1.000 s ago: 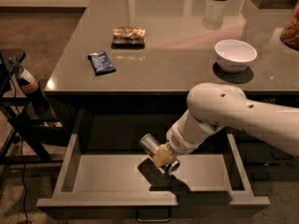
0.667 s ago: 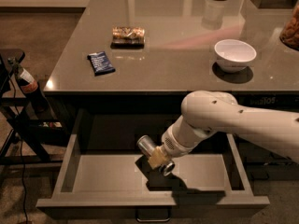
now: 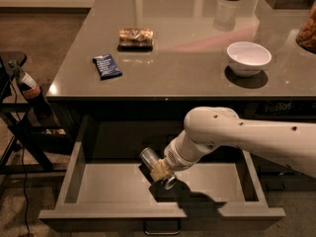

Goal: Place redbull can into top drawer

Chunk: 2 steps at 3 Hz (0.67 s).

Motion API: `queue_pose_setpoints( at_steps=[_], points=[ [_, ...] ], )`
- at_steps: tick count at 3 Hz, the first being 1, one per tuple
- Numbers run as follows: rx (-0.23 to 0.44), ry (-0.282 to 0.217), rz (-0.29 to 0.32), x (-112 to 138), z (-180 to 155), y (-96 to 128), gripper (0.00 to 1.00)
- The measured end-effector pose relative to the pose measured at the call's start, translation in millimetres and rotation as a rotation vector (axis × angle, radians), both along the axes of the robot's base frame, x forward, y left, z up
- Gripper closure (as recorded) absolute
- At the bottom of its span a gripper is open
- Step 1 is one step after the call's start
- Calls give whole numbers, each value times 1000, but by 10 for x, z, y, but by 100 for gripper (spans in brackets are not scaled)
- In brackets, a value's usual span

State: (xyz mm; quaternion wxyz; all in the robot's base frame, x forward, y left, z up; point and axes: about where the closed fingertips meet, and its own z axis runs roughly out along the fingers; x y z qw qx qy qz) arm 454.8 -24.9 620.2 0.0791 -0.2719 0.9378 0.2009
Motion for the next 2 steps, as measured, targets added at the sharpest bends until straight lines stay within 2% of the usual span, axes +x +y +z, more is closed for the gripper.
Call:
queue_pose_setpoints(
  at_steps=[2],
  points=[
    [34,14,-11,-2,-176,108,100]
  ],
)
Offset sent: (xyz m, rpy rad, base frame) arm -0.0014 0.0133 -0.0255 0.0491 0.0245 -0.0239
